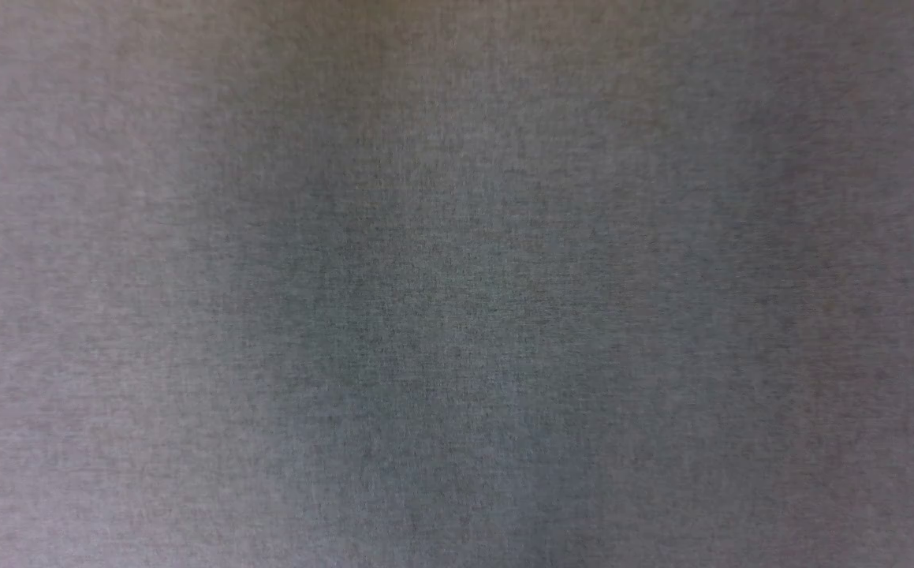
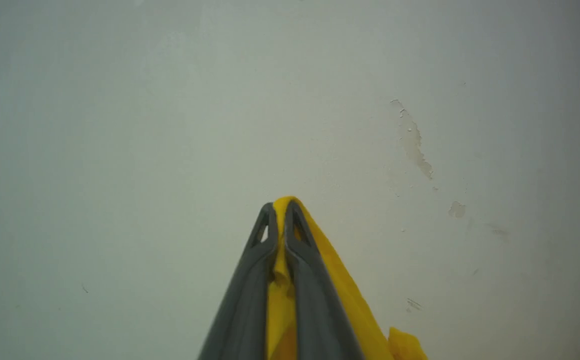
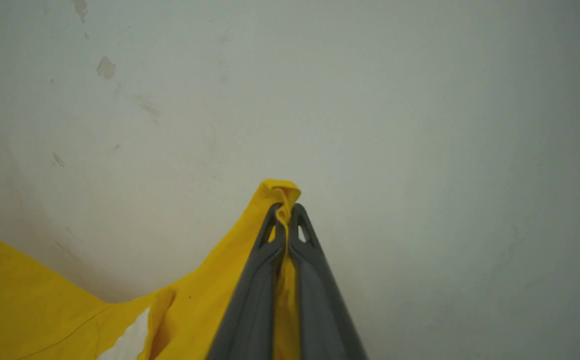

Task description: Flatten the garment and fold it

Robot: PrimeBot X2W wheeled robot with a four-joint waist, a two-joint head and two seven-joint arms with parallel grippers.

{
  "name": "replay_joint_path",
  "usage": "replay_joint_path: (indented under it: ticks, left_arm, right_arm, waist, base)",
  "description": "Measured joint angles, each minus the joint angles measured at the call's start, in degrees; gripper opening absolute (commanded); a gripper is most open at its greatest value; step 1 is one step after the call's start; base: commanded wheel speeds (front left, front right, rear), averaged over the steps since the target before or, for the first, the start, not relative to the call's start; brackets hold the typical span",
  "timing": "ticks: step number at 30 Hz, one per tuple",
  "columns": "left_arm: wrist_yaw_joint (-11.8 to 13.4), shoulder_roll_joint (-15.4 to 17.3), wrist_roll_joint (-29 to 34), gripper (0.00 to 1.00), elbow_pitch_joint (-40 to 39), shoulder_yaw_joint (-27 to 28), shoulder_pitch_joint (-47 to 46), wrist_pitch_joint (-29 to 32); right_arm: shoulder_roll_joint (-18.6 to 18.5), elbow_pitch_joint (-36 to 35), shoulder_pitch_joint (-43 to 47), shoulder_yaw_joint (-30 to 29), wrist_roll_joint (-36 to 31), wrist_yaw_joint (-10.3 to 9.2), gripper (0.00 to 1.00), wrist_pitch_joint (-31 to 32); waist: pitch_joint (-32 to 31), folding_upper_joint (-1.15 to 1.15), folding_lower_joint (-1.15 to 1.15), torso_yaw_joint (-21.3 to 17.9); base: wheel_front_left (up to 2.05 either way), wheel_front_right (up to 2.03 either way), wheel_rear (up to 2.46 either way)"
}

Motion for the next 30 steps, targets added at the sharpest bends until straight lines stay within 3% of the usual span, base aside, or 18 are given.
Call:
replay_joint_path:
  ticks: [7,14,18,22,25,30]
  left_arm:
    - [-2.09,0.02,-1.49,0.0,3.18,0.26,2.22,-8.49]
    - [-5.28,0.43,-5.72,0.0,2.82,1.72,8.14,-11.73]
    - [-8.12,1.11,-8.33,0.0,-1.22,1.37,14.24,-10.0]
    - [-8.95,2.41,-11.35,0.0,-8.96,1.71,23.45,-6.62]
    - [-8.65,3.34,-13.67,0.0,-16.96,2.69,32.42,-3.67]
    - [-5.57,4.34,-16.61,0.0,-30.97,4.98,49.44,-0.46]
  right_arm:
    - [-3.03,3.04,0.37,3.38,0.54,0.0,0.0,-4.53]
    - [-6.88,1.85,3.63,9.69,6.49,0.0,0.0,-5.87]
    - [-10.4,-3.65,8.94,14.35,13.38,0.01,0.0,-5.14]
    - [-14.56,-12.05,17.09,16.03,21.36,0.0,0.0,-3.16]
    - [-16.5,-18.91,25.5,14.64,25.83,0.0,0.0,-1.22]
    - [-16.83,-30.26,42.05,8.61,30.59,0.0,0.0,1.48]
  waist:
    - [6.76,0.0,0.0,0.8]
    - [9.36,0.0,-0.01,2.88]
    - [8.15,0.0,-0.02,3.85]
    - [5.75,0.0,-0.02,4.21]
    - [3.44,0.0,-0.03,4.19]
    - [-0.52,0.0,-0.04,4.08]
  base:
    - [0.0,0.0,0.0]
    - [0.0,0.0,0.0]
    - [0.0,0.0,0.0]
    - [0.0,0.0,0.0]
    - [0.0,0.0,0.0]
    - [0.0,0.0,0.0]
